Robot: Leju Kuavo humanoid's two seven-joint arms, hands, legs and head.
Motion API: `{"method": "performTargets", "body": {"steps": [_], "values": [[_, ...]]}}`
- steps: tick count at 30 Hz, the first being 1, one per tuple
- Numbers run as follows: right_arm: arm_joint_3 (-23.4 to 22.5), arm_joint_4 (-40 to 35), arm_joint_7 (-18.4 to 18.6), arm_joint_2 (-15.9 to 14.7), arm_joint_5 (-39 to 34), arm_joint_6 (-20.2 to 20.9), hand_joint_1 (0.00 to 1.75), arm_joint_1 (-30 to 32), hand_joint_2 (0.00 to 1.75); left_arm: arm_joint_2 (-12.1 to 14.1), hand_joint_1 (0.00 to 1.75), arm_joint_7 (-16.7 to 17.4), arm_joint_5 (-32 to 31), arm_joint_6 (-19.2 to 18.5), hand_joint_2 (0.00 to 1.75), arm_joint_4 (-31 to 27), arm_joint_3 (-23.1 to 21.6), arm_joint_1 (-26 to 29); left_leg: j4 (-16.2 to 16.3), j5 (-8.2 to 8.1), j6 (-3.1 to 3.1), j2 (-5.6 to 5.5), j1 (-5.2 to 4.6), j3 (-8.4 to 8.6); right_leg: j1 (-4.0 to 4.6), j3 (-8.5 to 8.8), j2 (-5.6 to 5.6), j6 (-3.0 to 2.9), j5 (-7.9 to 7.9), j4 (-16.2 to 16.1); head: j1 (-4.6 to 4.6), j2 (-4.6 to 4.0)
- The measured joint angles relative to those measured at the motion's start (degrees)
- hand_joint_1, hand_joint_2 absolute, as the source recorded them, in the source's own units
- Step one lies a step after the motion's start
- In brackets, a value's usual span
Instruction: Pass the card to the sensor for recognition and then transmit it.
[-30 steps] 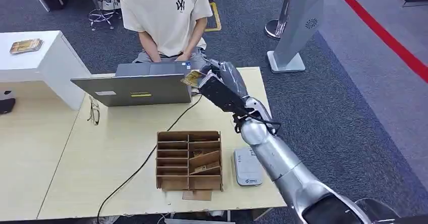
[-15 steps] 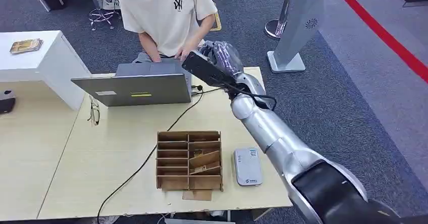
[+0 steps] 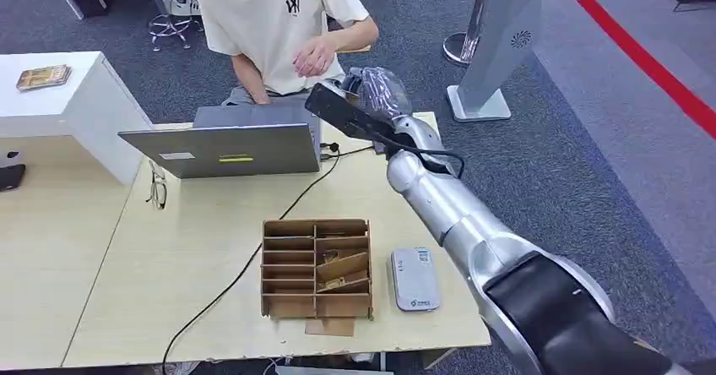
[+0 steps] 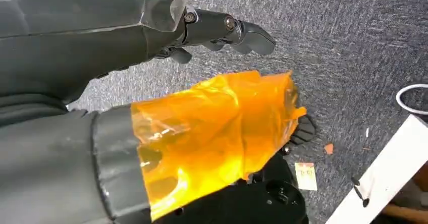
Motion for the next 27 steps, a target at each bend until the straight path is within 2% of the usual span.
{"method": "performTargets", "body": {"steps": [20, 21, 22, 23, 24, 25, 27], "values": [[-0.1, 2.3, -0.7, 1.0, 1.2, -0.4, 1.75, 0.0, 1.75, 0.0, 0.0, -0.2, -1.2, -0.9, 0.0, 0.9, 3.1, -1.0, 0.0, 0.01, -0.01, 0.0, 0.0, 0.0, 0.0, 0.0, 0.0, -0.01, 0.01, 0.0, 0.0, 0.0], [-0.1, 2.3, -0.7, 1.0, 1.5, -0.4, 1.64, 0.0, 1.75, 0.0, 0.0, -0.2, -1.2, -1.0, 0.0, 0.9, 3.2, -1.1, 0.0, 0.01, -0.01, 0.0, 0.0, 0.0, 0.0, 0.0, 0.0, -0.01, 0.01, 0.0, 0.0, 0.0], [-0.1, 2.4, -0.7, 1.1, 1.8, -0.5, 1.17, 0.0, 1.75, 0.0, 0.0, -0.2, -1.2, -1.0, 0.0, 1.0, 3.4, -1.2, 0.0, 0.01, -0.01, 0.01, 0.0, 0.0, 0.0, 0.0, 0.01, -0.01, 0.01, 0.0, 0.02, 0.0], [-0.1, 2.6, -0.7, 1.2, 2.2, -0.5, 0.37, 0.0, 1.75, 0.0, 0.0, -0.2, -1.3, -1.1, 0.0, 1.2, 3.7, -1.4, 0.0, 0.01, -0.01, 0.01, 0.0, 0.0, 0.0, 0.0, 0.01, -0.01, 0.01, 0.0, 0.0, 0.0], [0.0, 2.6, -0.7, 1.3, 2.2, -0.5, 0.14, 0.0, 1.75, 0.0, 0.0, -0.2, -1.3, -1.2, 0.0, 1.2, 3.7, -1.5, 0.0, 0.01, -0.01, 0.0, 0.0, 0.0, 0.0, 0.0, 0.0, -0.01, 0.01, 0.0, 0.02, 0.0], [0.0, 2.6, -0.7, 1.3, 2.6, -0.5, 0.0, 0.0, 1.75, 0.0, 0.0, -0.2, -1.4, -1.4, 0.0, 1.2, 3.8, -1.5, 0.0, 0.01, -0.01, 0.0, 0.0, 0.0, 0.0, 0.0, 0.0, -0.01, 0.01, 0.0, 0.0, 0.0], [0.1, 2.7, -0.6, 1.4, 3.5, -0.5, 0.0, 0.0, 1.75, 0.0, 0.0, -0.2, -1.6, -1.8, 0.0, 1.2, 4.0, -1.5, 0.0, 0.01, -0.01, 0.01, 0.0, 0.0, 0.0, -0.01, 0.01, -0.01, 0.01, 0.0, 0.02, 0.0]]}}
